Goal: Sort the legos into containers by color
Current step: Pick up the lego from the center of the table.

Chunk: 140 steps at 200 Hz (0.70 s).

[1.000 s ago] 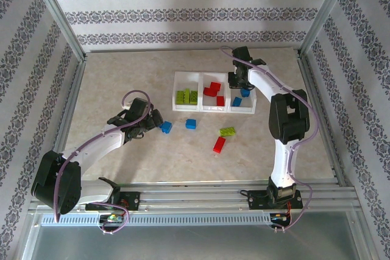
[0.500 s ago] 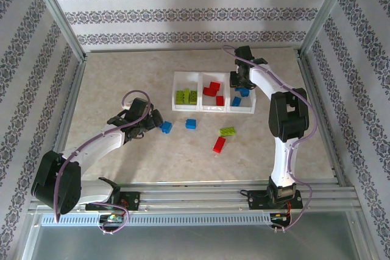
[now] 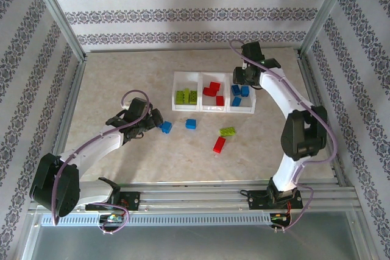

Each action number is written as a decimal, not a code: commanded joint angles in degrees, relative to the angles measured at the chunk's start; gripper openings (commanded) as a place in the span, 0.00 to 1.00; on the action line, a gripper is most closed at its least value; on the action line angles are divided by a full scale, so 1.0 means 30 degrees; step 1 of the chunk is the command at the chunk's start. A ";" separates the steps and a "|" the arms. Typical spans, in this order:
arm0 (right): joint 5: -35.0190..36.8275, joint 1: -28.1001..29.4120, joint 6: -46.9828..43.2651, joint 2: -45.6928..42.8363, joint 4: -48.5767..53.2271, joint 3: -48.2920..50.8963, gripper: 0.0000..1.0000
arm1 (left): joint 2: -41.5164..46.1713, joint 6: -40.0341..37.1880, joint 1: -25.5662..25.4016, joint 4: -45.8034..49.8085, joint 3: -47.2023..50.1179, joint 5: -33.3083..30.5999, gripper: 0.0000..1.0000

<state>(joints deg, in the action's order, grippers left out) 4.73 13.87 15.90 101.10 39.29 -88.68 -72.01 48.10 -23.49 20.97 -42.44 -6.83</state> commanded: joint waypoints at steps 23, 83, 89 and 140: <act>0.0593 0.3227 0.1416 -0.2607 0.0644 0.2278 0.53 | 0.0329 0.0236 0.0333 0.0217 0.0258 -0.0272 1.00; 0.2252 0.8291 0.5326 -0.2301 0.0619 0.4013 0.57 | 0.0187 0.0250 0.0471 0.0011 0.0376 -0.0242 1.00; 0.2403 0.8648 0.5664 -0.2096 0.0600 0.4043 0.58 | 0.0187 0.0212 0.0457 0.0011 0.0379 -0.0218 1.00; 0.2118 1.0782 0.7767 0.0481 -0.0004 0.3451 0.75 | 0.0183 0.0091 0.0504 -0.0018 0.0435 -0.0074 1.00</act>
<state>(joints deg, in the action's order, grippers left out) 10.07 44.53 34.04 98.28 39.66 -77.23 -71.88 48.12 -22.76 20.97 -41.85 -6.83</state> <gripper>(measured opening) 0.717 0.995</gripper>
